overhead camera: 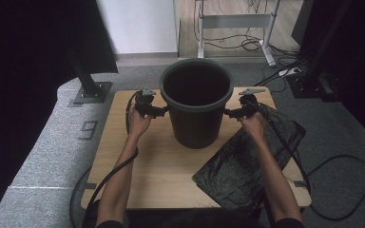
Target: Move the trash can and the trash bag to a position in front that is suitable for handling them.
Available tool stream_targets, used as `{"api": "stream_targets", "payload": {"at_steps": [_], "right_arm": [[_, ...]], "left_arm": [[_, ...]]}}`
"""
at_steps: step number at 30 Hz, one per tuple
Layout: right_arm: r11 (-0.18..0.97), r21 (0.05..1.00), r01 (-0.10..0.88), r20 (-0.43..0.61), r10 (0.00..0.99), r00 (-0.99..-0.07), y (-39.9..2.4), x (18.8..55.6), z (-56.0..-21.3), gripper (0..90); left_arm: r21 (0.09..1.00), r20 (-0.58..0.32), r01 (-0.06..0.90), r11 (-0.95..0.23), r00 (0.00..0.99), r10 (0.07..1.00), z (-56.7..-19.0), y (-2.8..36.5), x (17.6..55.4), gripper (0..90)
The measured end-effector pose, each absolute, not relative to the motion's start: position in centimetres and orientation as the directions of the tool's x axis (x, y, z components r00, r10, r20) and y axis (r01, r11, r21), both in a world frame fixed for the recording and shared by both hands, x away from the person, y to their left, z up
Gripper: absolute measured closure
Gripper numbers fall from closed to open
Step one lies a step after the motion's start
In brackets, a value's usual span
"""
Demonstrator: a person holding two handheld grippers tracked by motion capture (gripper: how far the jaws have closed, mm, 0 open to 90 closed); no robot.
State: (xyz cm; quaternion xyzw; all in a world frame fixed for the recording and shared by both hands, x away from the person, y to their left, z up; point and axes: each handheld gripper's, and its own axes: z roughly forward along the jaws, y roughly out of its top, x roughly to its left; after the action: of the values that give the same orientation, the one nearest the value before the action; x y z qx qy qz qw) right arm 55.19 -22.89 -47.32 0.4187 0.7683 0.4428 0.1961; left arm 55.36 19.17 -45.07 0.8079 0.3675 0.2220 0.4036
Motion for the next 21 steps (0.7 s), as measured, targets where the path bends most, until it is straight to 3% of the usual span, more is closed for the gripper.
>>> {"api": "stream_targets", "payload": {"at_steps": [5,16,21], "right_arm": [[0.262,0.848,0.461,0.071,0.806,-0.588,-23.2,51.9,-47.4,0.0],[0.424,0.814,0.397,-0.119,0.791,-0.6,-24.7,46.6,-45.2,0.0],[0.426,0.776,0.465,-0.119,0.823,-0.556,-28.0,42.7,-46.3,0.0]], "left_arm": [[0.809,0.074,0.402,-0.429,0.655,0.752,-44.9,19.1,52.6,0.0],[0.804,0.074,0.413,-0.428,0.645,0.761,-44.9,21.2,49.2,0.0],[0.795,0.038,0.445,-0.412,0.642,0.766,-47.1,22.9,46.6,0.0]]}}
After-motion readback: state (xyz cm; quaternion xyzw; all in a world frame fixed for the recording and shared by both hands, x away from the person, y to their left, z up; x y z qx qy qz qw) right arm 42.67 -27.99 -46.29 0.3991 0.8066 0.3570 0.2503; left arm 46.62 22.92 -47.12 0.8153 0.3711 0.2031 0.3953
